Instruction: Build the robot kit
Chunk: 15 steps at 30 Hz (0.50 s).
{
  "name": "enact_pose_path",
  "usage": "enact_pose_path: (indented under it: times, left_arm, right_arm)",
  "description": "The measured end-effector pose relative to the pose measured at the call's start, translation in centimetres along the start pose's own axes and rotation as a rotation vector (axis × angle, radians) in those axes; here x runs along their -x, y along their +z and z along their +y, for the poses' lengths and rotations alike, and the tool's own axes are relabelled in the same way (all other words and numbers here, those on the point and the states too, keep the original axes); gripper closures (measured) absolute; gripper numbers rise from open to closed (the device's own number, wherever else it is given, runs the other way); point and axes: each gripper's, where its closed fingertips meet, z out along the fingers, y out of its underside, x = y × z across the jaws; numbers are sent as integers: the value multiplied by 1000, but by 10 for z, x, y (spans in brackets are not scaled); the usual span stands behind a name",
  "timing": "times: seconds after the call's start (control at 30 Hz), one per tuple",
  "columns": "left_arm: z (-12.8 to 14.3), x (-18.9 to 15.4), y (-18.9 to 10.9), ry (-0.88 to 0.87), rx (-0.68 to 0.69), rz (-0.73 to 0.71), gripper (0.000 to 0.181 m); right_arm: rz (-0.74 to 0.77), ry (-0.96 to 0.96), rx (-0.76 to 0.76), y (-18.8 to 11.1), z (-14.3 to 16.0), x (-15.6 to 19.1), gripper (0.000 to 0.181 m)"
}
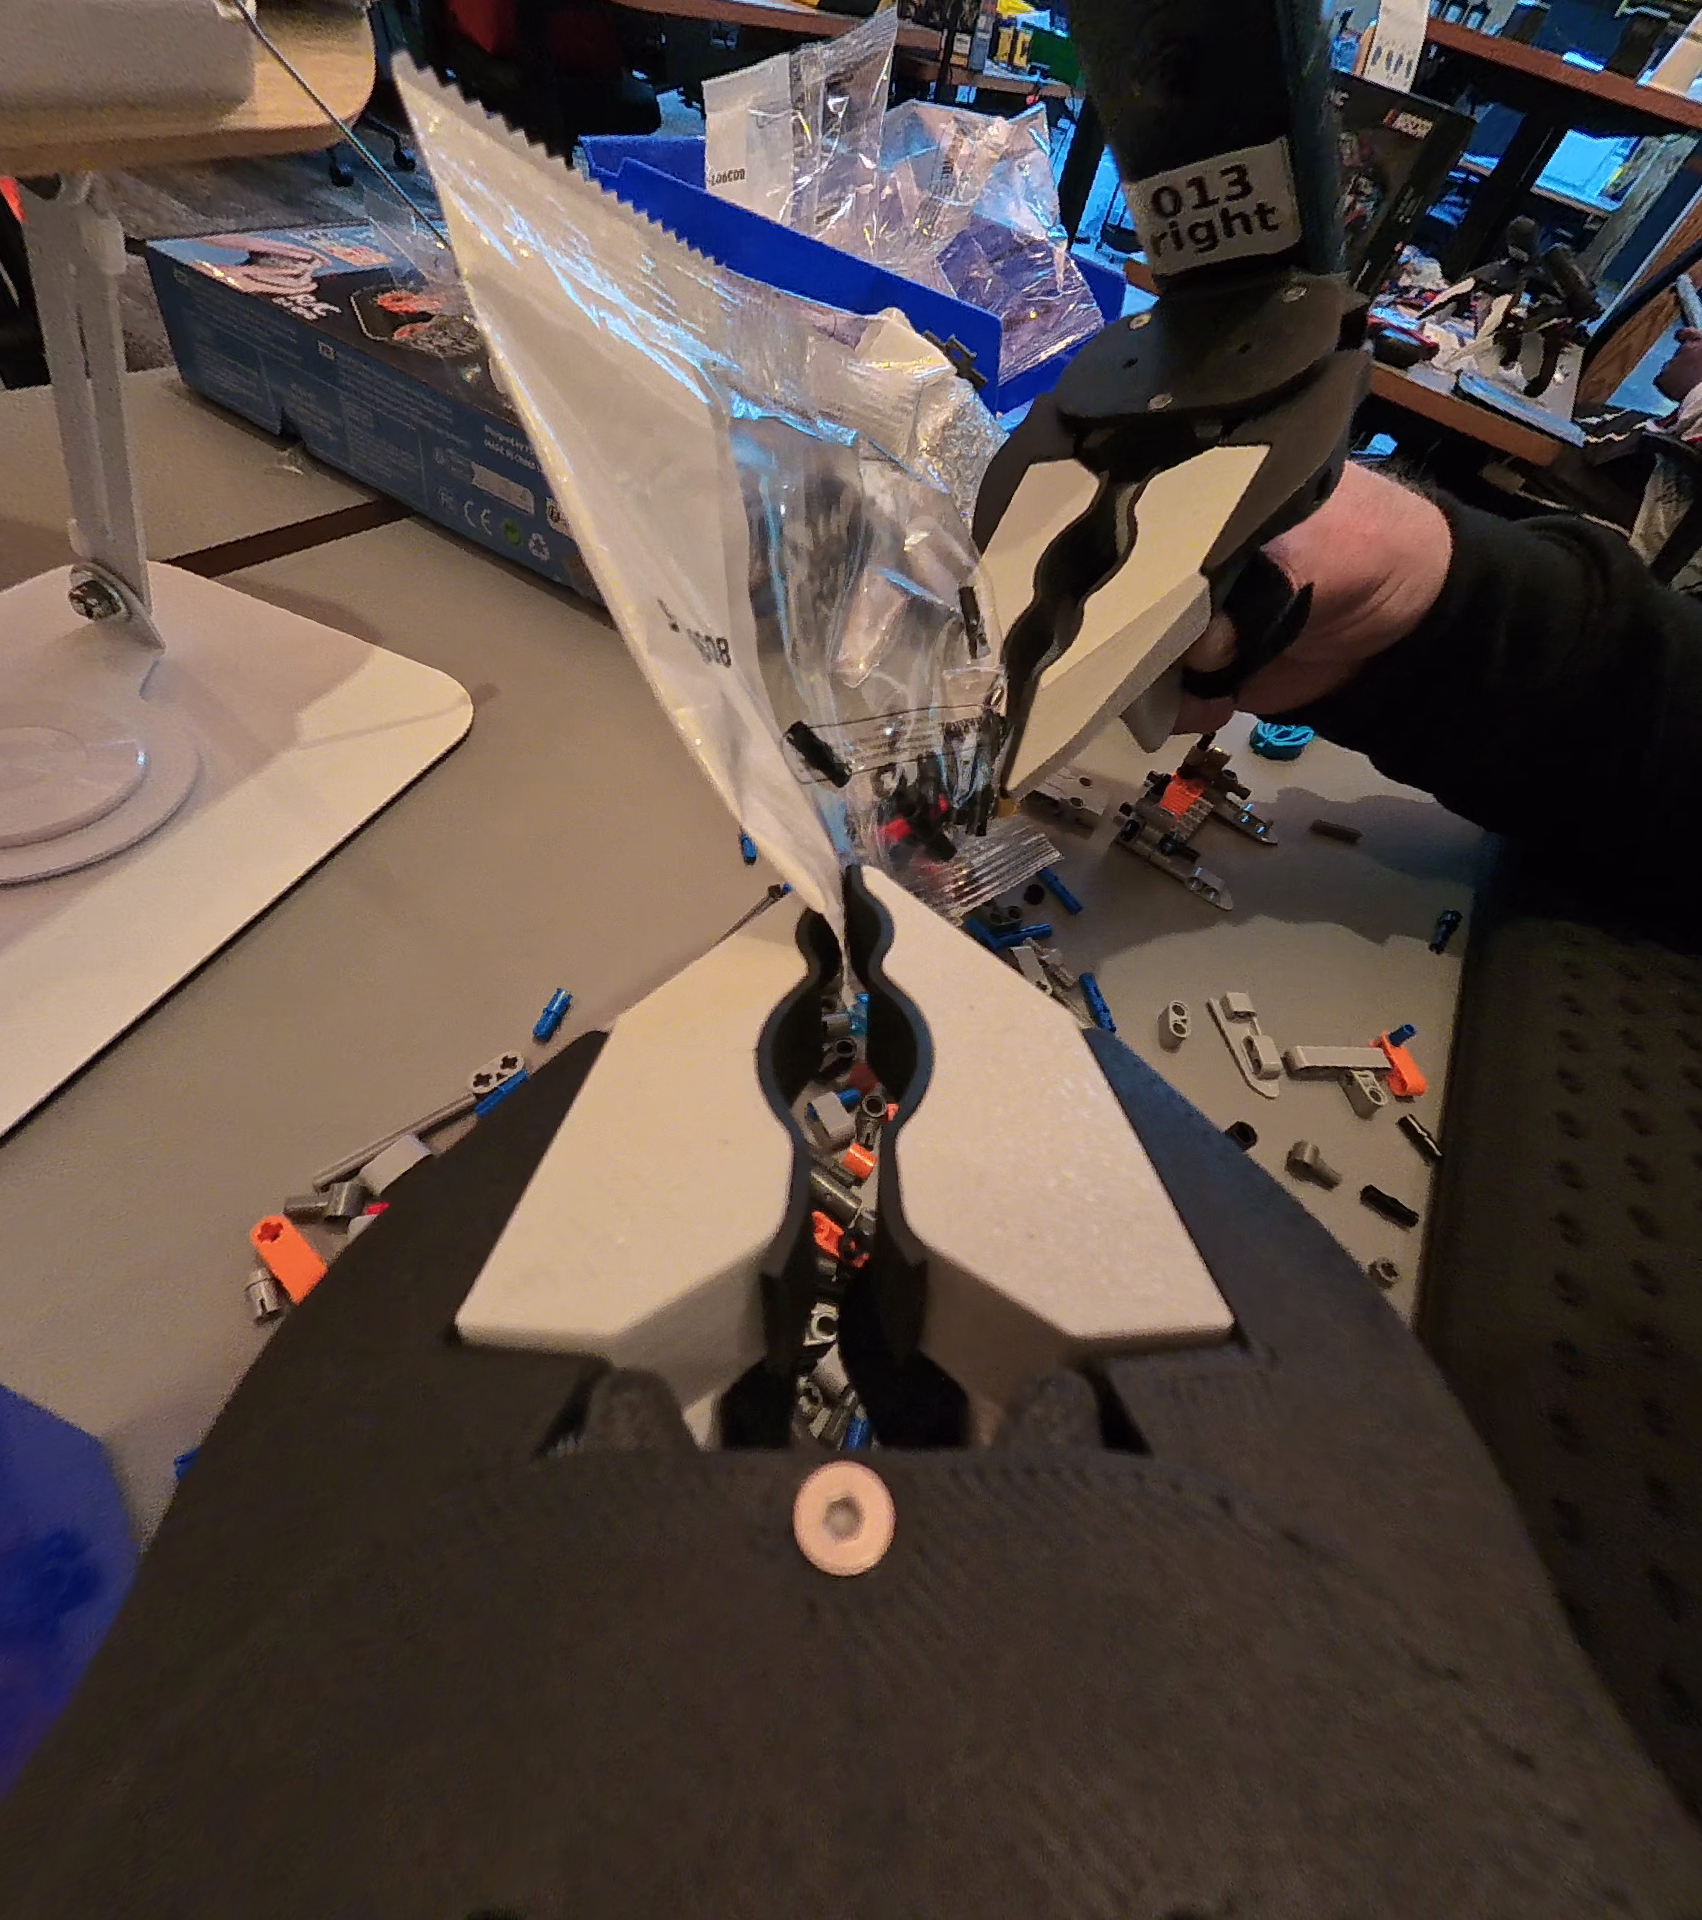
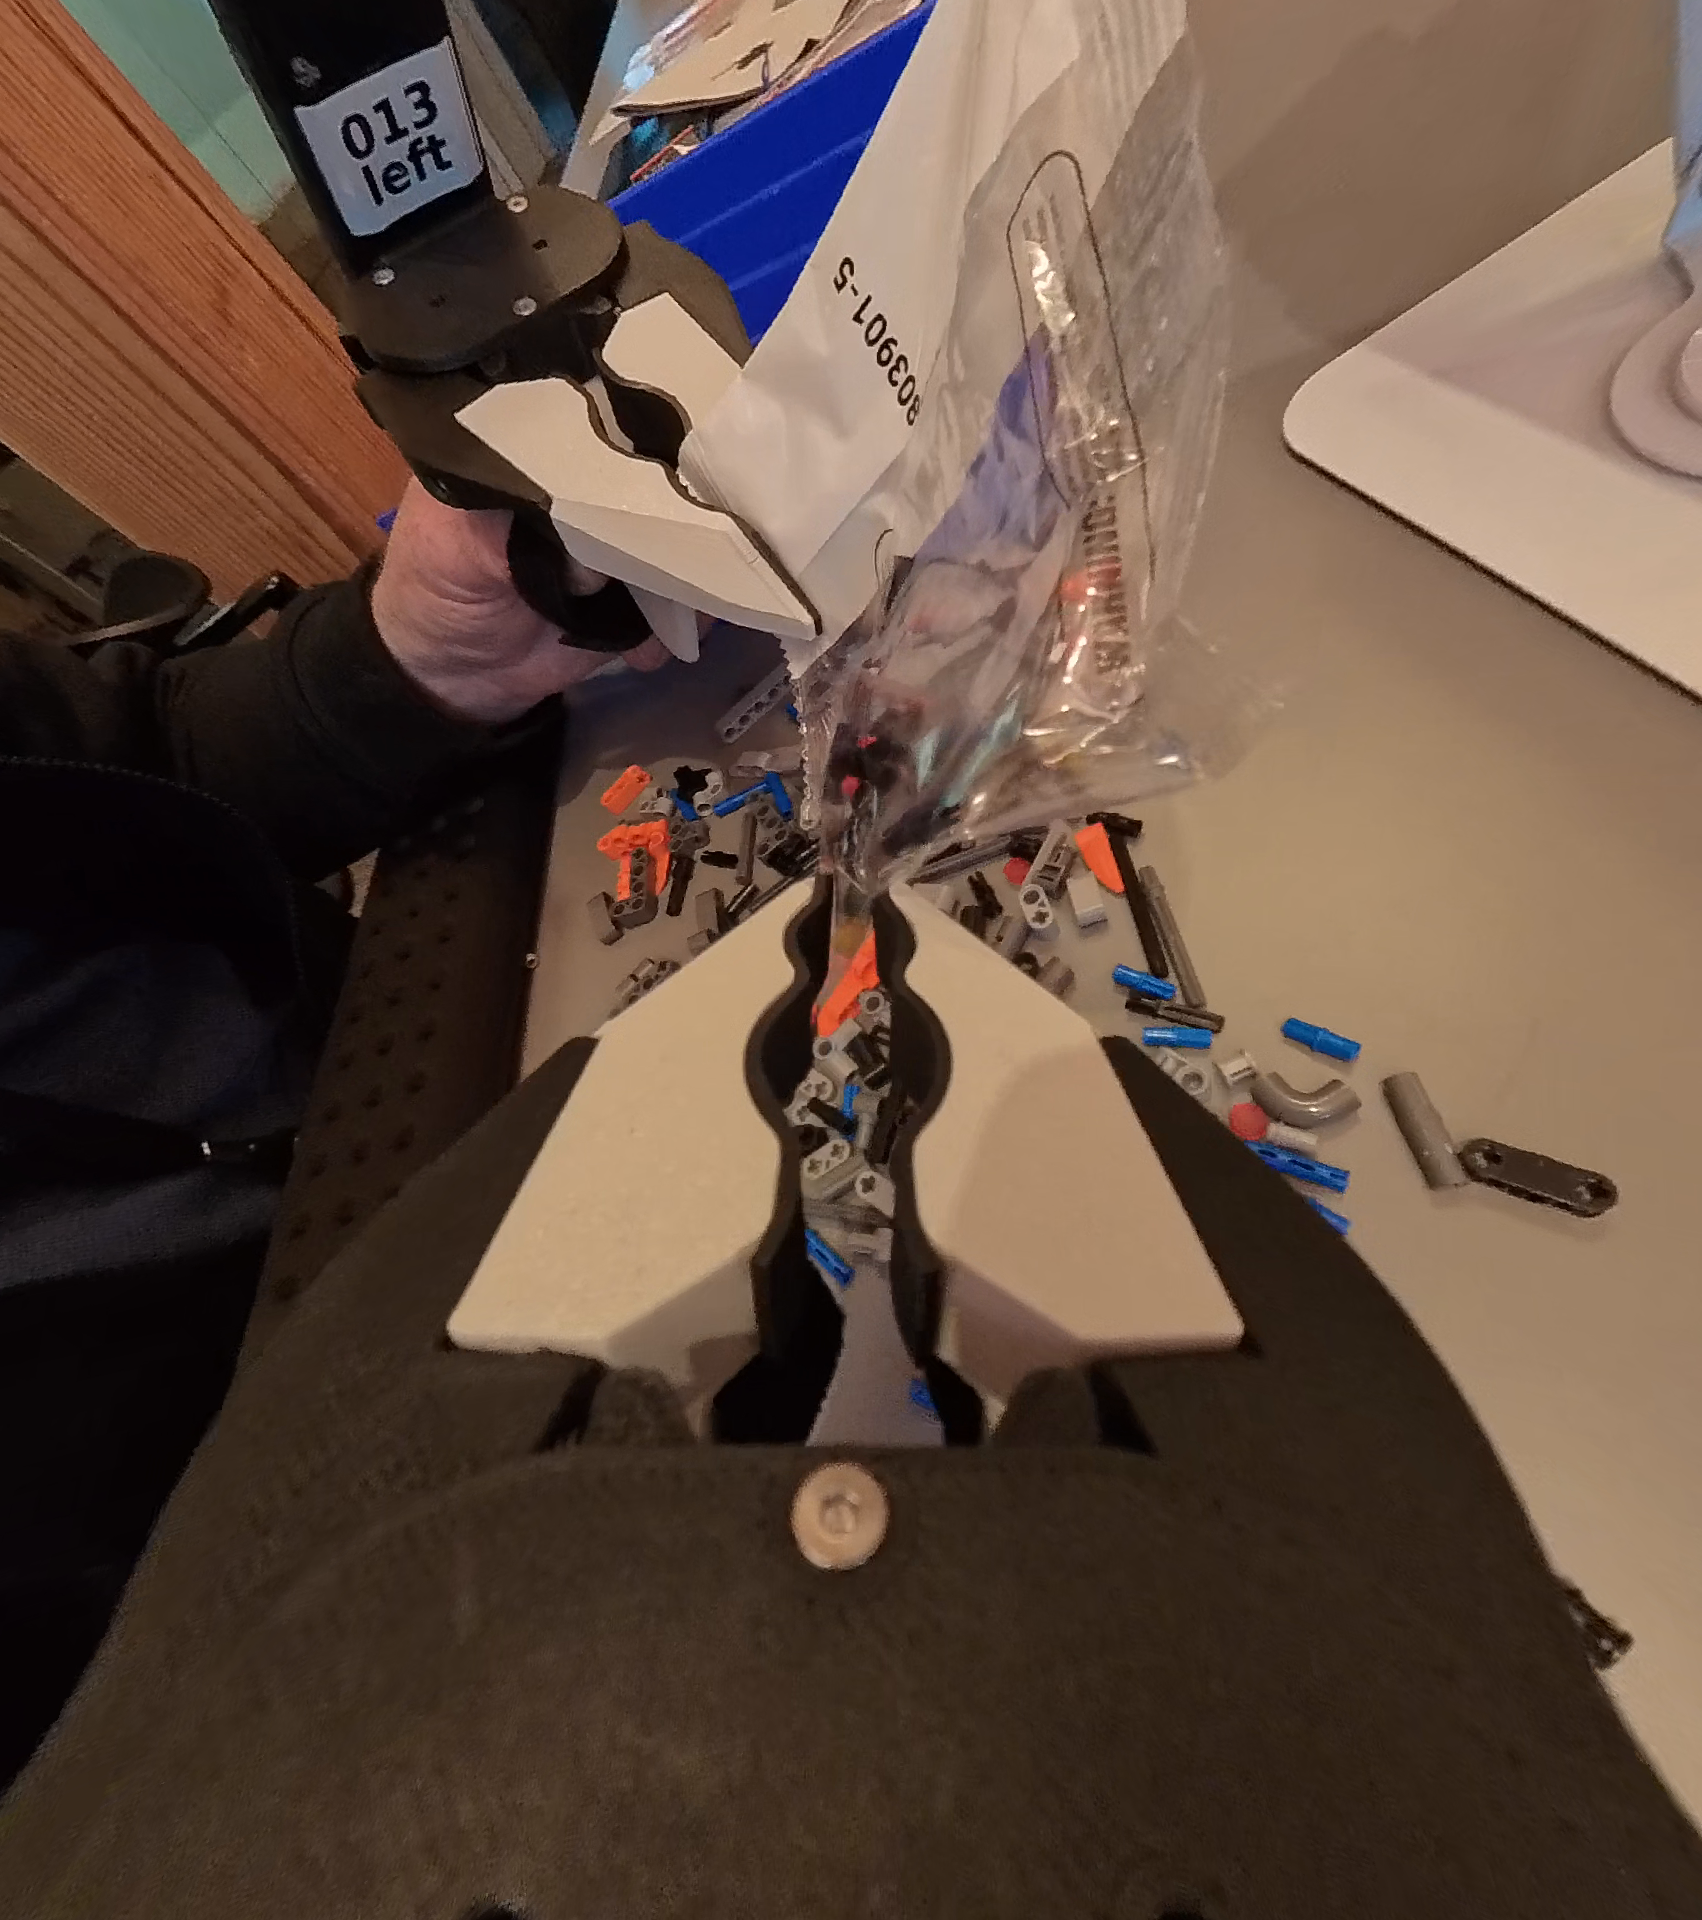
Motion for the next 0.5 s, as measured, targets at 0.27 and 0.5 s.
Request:
enact_pose_path:
  times: [0.27,0.5]
  left_arm:
    - [-7,4,-5,2,22,-65,181]
    - [-22,14,-21,74,63,-192,181]
  right_arm:
    - [-18,54,28,1,7,-4,165]
    - [2,48,6,-4,2,-6,164]
